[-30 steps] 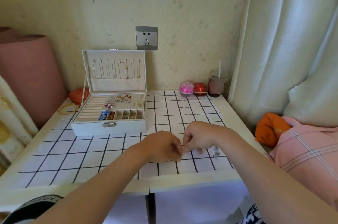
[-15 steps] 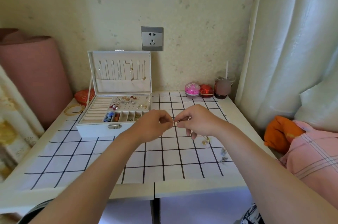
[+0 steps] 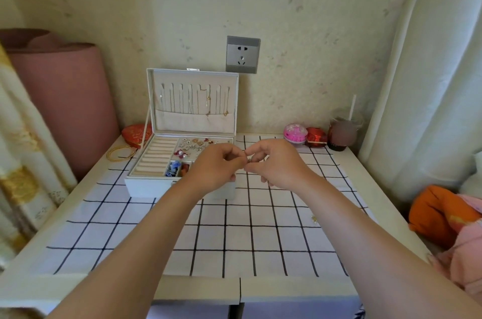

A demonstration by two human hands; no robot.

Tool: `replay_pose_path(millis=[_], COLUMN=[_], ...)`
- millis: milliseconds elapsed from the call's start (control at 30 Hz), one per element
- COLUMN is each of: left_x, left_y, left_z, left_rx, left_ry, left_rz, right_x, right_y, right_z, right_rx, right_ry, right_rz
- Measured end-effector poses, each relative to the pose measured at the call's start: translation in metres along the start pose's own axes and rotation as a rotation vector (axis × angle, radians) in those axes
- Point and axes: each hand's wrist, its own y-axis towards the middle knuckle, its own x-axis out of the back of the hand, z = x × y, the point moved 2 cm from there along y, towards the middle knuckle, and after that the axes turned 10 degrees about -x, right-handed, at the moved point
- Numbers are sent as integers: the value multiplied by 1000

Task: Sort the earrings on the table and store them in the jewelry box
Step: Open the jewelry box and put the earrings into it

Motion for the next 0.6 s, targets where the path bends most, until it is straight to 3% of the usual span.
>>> replay_pose_path(millis=[400,500,600], left_x=[48,60,71], left_y=[14,18,23], left_z=[19,24,28], left_rx=[218,190,186], left_ry=[-431,-407,-392], left_rz=[-117,-143,-241], right_x=[-30,-34,-36], right_y=[28,45,63], right_z=[38,42,42], right_rx=[118,117,142], right_ry=[324,302,134], right_rz=[-66,-89,-162])
